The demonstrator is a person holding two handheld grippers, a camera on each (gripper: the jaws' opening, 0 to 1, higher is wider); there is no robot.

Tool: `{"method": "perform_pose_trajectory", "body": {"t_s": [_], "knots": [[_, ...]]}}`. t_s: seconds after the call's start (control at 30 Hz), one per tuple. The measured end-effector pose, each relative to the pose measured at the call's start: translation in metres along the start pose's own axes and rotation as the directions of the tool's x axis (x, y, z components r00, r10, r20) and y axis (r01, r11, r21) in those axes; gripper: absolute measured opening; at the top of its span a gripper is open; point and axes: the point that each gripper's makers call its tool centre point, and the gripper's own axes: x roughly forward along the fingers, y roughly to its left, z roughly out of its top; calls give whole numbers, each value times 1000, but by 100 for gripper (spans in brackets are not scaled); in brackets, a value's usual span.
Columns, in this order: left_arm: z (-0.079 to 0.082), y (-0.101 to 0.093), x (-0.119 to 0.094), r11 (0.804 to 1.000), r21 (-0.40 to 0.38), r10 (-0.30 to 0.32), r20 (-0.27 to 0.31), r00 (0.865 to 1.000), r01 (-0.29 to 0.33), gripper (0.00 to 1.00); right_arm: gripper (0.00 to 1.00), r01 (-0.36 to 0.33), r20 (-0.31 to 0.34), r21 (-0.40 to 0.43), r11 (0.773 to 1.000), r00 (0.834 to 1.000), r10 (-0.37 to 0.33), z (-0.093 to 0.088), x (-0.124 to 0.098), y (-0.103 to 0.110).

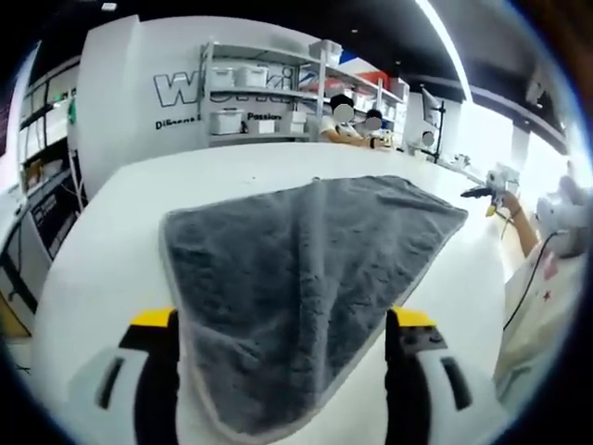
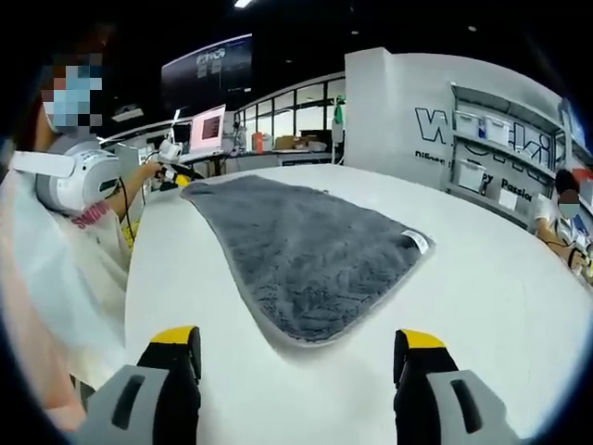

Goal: Fold the towel on the table until its edges align and the towel forms a compact rectangular stack.

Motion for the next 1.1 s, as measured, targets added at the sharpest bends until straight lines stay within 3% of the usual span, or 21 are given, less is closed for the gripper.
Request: {"method": "perform_pose_trajectory", "body": {"t_s": [0.53, 1.1], "knots": [[-26, -26, -8, 999, 16, -46, -49, 998, 47, 93, 81, -70, -22, -40, 997, 997, 70, -4, 16, 10], [-41, -27, -6, 998, -18, -61, -69, 996, 60, 87, 73, -103, -71, -38, 994, 992, 101, -16, 33, 6]]}}
